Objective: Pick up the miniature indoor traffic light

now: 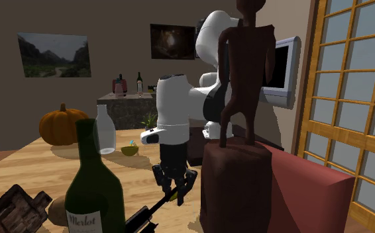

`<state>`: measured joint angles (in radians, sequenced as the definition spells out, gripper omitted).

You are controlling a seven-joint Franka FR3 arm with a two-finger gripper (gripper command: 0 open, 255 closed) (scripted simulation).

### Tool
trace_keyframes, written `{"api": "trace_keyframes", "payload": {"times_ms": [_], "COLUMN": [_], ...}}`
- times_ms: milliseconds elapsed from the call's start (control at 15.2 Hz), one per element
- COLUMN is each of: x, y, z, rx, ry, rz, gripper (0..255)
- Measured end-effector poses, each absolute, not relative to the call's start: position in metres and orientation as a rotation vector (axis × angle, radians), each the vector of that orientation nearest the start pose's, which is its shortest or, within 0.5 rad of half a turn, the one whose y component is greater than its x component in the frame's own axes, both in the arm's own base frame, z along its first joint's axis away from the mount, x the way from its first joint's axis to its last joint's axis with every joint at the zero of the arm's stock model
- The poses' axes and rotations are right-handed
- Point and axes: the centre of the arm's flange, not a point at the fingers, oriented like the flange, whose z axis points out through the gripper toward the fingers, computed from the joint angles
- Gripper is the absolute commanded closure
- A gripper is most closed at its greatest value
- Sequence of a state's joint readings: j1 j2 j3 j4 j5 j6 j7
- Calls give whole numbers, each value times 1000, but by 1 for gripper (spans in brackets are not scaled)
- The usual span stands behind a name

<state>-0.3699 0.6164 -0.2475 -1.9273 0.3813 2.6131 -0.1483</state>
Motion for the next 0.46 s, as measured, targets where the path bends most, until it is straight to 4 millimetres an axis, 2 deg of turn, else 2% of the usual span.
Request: {"api": "trace_keyframes", "payload": {"times_ms": [462], "x": [514], "y": [-368], "z": [217], "rx": [-2902], "ry": [1124], "rz": [-189], "gripper": [255]}}
